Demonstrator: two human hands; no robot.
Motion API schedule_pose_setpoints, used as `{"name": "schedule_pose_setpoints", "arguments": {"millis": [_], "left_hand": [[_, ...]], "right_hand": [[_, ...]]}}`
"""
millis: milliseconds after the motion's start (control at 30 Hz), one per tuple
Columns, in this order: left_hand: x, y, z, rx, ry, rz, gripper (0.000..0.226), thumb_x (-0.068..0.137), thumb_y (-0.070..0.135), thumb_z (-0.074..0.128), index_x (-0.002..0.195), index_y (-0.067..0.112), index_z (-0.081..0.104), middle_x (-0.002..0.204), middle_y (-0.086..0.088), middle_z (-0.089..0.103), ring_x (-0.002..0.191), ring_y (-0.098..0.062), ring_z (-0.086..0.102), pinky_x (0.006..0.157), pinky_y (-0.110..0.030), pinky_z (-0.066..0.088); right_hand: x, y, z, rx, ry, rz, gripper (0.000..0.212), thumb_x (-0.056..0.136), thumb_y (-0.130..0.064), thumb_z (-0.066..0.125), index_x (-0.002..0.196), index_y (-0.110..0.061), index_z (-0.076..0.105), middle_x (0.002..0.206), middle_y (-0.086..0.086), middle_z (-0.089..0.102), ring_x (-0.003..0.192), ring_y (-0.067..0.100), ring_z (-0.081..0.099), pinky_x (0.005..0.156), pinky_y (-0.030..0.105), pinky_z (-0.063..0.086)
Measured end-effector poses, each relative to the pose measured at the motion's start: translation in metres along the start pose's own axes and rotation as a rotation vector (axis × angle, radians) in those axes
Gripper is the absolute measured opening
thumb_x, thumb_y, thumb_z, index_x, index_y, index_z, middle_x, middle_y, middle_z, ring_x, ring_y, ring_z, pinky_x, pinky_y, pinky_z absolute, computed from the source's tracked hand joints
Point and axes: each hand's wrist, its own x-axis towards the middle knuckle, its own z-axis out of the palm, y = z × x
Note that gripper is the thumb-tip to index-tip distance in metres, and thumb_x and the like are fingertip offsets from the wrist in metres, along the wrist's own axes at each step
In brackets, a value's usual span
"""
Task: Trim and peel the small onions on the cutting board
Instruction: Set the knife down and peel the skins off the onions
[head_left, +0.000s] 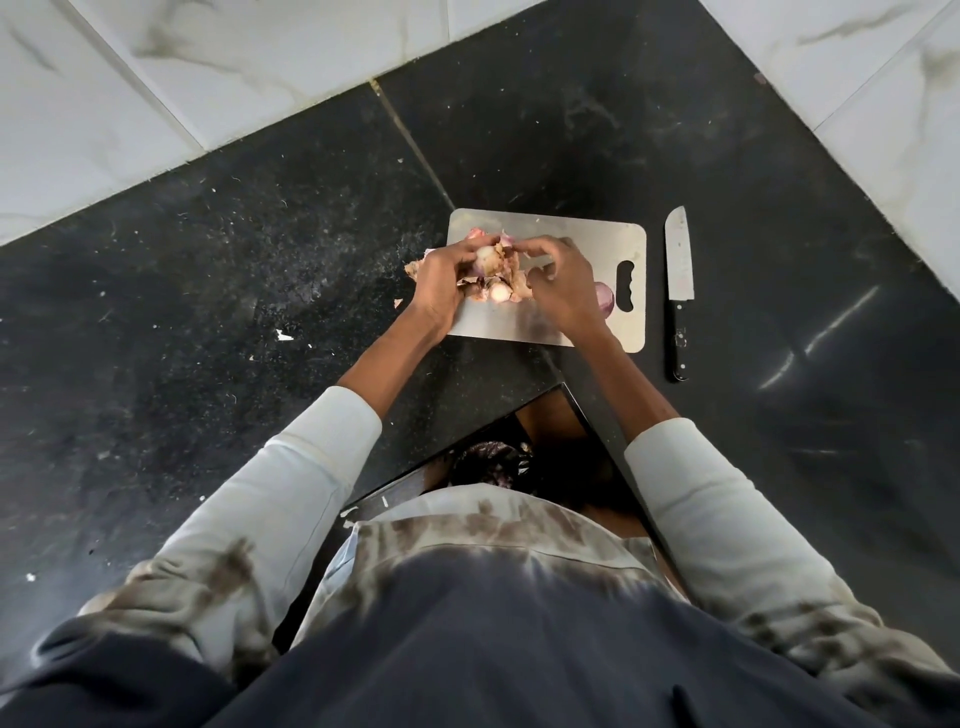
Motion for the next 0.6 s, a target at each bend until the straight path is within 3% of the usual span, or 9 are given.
{"name": "schedule_pose_setpoints", "arguments": {"millis": [67,167,233,333,400,500,600], "left_hand": [[0.002,0.000,0.000,0.012,-0.007,0.004,0.042,0.098,0.005,0.039,0.113,0.007,0.079,0.115,-0.015,0.078,0.102,-0.022,0.074,0.086,-0.029,0.057],[0.005,-0.002,-0.001,0.032,-0.001,-0.020,0.042,0.098,0.007,0.040,0.118,0.005,0.077,0.107,-0.014,0.077,0.094,-0.021,0.071,0.080,-0.031,0.055],[0.008,-0.003,-0.002,0.064,-0.032,-0.016,0.044,0.099,0.009,0.039,0.123,0.003,0.075,0.109,-0.017,0.073,0.096,-0.023,0.066,0.078,-0.031,0.052],[0.012,-0.005,-0.006,0.066,-0.063,-0.012,0.043,0.098,0.011,0.043,0.129,0.000,0.072,0.116,-0.024,0.063,0.104,-0.030,0.057,0.081,-0.034,0.046],[0.013,-0.006,-0.008,0.066,-0.078,-0.011,0.041,0.102,0.010,0.043,0.129,0.000,0.072,0.120,-0.024,0.060,0.105,-0.032,0.055,0.082,-0.034,0.044],[0.008,-0.004,-0.006,0.107,-0.085,0.000,0.038,0.107,0.006,0.041,0.133,-0.001,0.069,0.112,-0.021,0.065,0.088,-0.019,0.062,0.070,-0.029,0.042],[0.003,-0.001,-0.002,0.120,-0.074,0.015,0.037,0.109,0.003,0.041,0.135,-0.004,0.065,0.101,-0.008,0.076,0.080,-0.009,0.067,0.065,-0.021,0.049]], "right_hand": [[0.002,-0.002,0.000,0.017,0.026,-0.041,0.028,0.101,-0.018,0.063,0.128,-0.021,0.071,0.131,0.004,0.062,0.117,0.010,0.061,0.089,0.013,0.048],[0.005,-0.006,-0.003,0.054,-0.020,-0.108,0.030,0.102,-0.025,0.065,0.130,-0.021,0.071,0.129,0.000,0.066,0.117,0.010,0.062,0.096,0.021,0.052],[0.006,-0.008,-0.004,0.076,-0.034,-0.107,0.027,0.100,-0.028,0.069,0.126,-0.018,0.073,0.123,-0.004,0.071,0.111,0.006,0.065,0.096,0.023,0.054],[0.007,-0.009,-0.007,0.127,-0.005,-0.057,0.023,0.097,-0.029,0.076,0.116,-0.017,0.078,0.109,-0.011,0.074,0.098,-0.004,0.068,0.087,0.014,0.055],[0.006,-0.009,-0.010,0.158,0.023,-0.023,0.021,0.095,-0.027,0.078,0.112,-0.014,0.079,0.103,-0.010,0.076,0.095,-0.003,0.070,0.084,0.014,0.057],[0.006,-0.010,-0.013,0.195,0.038,0.000,0.020,0.096,-0.023,0.077,0.111,-0.010,0.080,0.104,-0.003,0.078,0.097,0.007,0.073,0.085,0.022,0.061],[0.005,-0.013,-0.013,0.186,0.016,0.029,0.022,0.098,-0.024,0.075,0.115,-0.010,0.078,0.104,-0.004,0.076,0.095,0.005,0.072,0.081,0.016,0.059]]}}
